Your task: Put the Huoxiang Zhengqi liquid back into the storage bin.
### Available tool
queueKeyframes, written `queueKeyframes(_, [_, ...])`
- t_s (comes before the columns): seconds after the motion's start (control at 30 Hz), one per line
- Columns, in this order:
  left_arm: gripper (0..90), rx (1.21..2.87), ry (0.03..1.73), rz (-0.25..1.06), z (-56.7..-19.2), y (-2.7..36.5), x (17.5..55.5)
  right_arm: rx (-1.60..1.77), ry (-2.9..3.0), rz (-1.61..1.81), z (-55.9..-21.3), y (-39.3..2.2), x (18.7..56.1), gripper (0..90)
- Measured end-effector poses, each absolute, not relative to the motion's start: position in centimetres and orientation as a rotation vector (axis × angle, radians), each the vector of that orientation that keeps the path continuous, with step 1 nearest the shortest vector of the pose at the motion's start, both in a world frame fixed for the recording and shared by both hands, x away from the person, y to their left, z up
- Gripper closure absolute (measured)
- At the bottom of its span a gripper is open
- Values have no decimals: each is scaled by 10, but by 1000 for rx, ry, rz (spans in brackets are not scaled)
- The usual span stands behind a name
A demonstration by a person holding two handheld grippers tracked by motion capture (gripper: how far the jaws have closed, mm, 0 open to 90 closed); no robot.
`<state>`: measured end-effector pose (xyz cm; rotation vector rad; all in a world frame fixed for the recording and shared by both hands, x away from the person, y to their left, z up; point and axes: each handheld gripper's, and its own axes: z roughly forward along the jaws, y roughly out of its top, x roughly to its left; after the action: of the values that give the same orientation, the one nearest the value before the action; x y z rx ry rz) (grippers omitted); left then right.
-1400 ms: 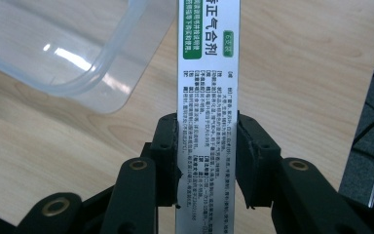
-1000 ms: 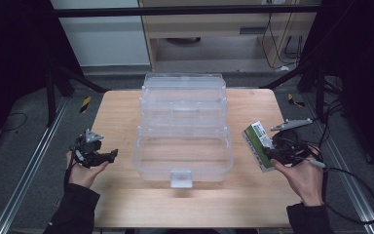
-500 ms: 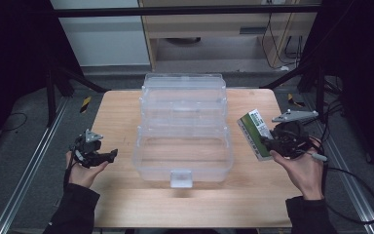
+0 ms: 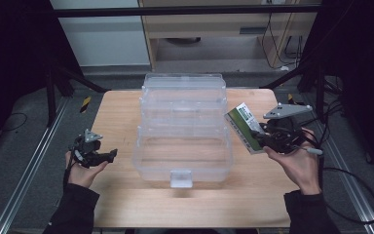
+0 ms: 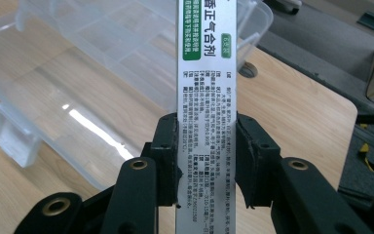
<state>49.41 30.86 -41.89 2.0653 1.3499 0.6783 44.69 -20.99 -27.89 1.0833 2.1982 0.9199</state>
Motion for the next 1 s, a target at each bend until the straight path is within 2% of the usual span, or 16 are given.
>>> queueKeyframes(1.0, [304,2061,1352,679,-418,311,494,722,2491,1052,-257,-168,478,649])
